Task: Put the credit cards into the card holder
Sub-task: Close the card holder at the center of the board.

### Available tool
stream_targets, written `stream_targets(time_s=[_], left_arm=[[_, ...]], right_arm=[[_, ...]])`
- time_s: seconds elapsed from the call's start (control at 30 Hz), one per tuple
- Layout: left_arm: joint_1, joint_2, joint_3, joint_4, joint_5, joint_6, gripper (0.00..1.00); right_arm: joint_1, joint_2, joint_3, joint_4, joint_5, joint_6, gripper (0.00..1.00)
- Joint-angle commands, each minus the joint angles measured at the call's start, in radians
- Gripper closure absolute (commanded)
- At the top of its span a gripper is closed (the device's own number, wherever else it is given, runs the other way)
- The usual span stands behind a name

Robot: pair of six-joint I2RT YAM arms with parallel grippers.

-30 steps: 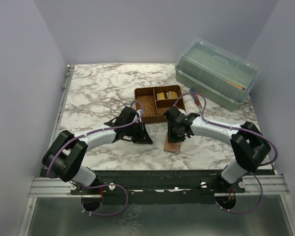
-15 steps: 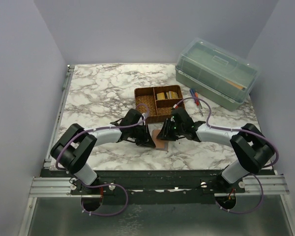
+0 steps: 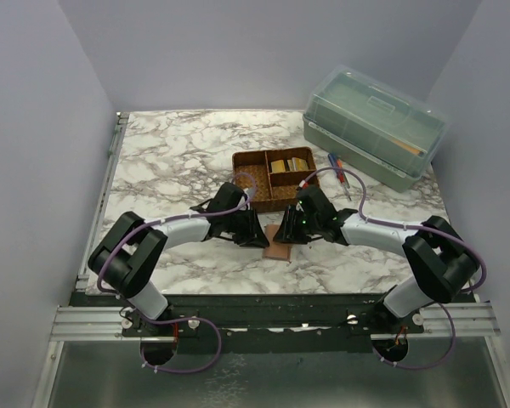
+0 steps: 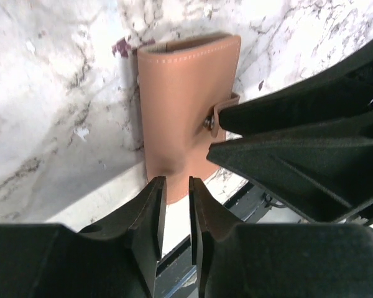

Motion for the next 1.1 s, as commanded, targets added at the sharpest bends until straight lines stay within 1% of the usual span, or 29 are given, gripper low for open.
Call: stream_targets(time_s=[0.0, 0.07, 0.2, 0.3, 0.33, 0.4, 0.53, 0.6, 0.77, 0.9, 1.07], left_arm=[[0.003, 0.069, 0.052, -0.002, -0.03, 0.031, 0.73], [-0.001, 0.09, 0.056, 0.006, -0.029, 0.033, 0.75], [-0.003, 0.108, 0.057, 0.011, -0.04, 0.036, 0.81], [-0.004, 0.112, 0.055, 0.012, -0.04, 0.036, 0.85], [-0.004, 0.112, 0.054, 0.012, -0.04, 0.036, 0.86], [-0.004, 0.106, 0.049, 0.012, -0.041, 0.034, 0.86], [-0.005, 0.099, 0.043, 0.011, -0.037, 0.033, 0.87], [-0.004, 0.095, 0.042, 0.011, -0.037, 0.031, 0.88], [-0.004, 0.089, 0.036, 0.01, -0.036, 0.032, 0.88], [-0.004, 0.086, 0.032, 0.011, -0.031, 0.033, 0.89], [-0.004, 0.084, 0.028, 0.011, -0.027, 0.033, 0.89]], right_arm=[[0.007, 0.006, -0.001, -0.064, -0.005, -0.045, 0.59], [0.007, 0.008, 0.0, -0.06, -0.005, -0.04, 0.61], [0.007, -0.015, -0.019, -0.031, -0.007, -0.027, 0.68], [0.007, -0.023, -0.026, -0.023, -0.004, -0.017, 0.83], [0.006, -0.025, -0.027, -0.021, -0.005, -0.014, 0.87], [0.007, -0.03, -0.031, -0.014, -0.01, -0.01, 0.87], [0.006, -0.025, -0.035, -0.015, 0.002, -0.009, 0.79], [0.006, -0.016, -0.037, -0.02, 0.007, -0.008, 0.79], [-0.008, -0.004, -0.075, 0.055, -0.023, 0.003, 0.8], [-0.067, -0.002, -0.139, 0.194, -0.141, 0.041, 0.83], [-0.176, 0.054, -0.209, 0.366, -0.382, 0.137, 0.86]])
